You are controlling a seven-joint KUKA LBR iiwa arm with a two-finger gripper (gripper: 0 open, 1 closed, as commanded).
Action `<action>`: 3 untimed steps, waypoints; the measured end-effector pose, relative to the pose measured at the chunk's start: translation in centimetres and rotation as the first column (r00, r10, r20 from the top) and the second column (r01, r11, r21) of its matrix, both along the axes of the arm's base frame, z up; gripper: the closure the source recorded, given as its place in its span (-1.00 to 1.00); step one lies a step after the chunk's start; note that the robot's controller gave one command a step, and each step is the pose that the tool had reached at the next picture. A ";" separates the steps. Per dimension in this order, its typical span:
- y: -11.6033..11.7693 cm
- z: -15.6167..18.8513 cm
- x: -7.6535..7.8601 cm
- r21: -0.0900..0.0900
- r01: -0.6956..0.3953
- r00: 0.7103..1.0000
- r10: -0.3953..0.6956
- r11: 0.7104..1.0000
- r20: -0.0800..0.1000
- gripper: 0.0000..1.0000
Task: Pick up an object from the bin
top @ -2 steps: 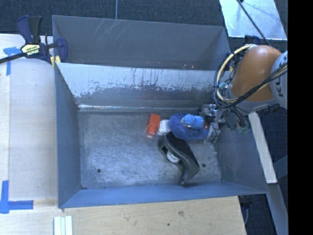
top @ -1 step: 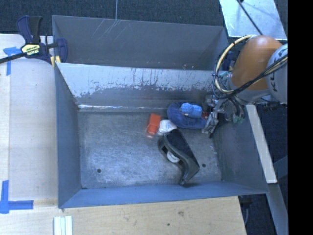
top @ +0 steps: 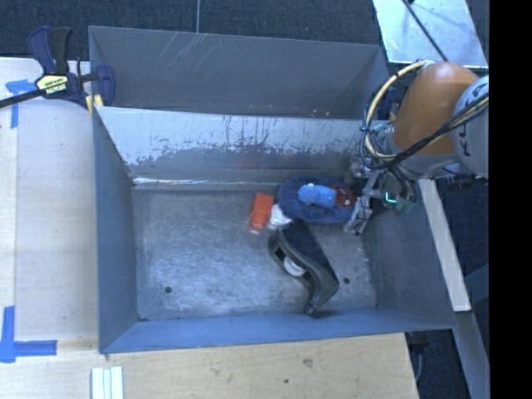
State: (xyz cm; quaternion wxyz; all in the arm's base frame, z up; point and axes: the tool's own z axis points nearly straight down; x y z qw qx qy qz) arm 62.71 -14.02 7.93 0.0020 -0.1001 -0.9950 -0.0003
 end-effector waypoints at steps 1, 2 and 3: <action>-0.1 0.2 0.1 -0.002 -0.001 1.000 0.001 1.000 0.002 1.00; -0.7 -0.3 -4.4 0.002 0.153 0.988 -0.153 0.988 0.030 1.00; -0.4 14.9 -3.6 -0.002 0.199 0.980 -0.199 0.980 0.017 1.00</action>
Offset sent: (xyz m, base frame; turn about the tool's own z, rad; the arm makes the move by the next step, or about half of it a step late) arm 0.0000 0.0000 0.0000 0.0000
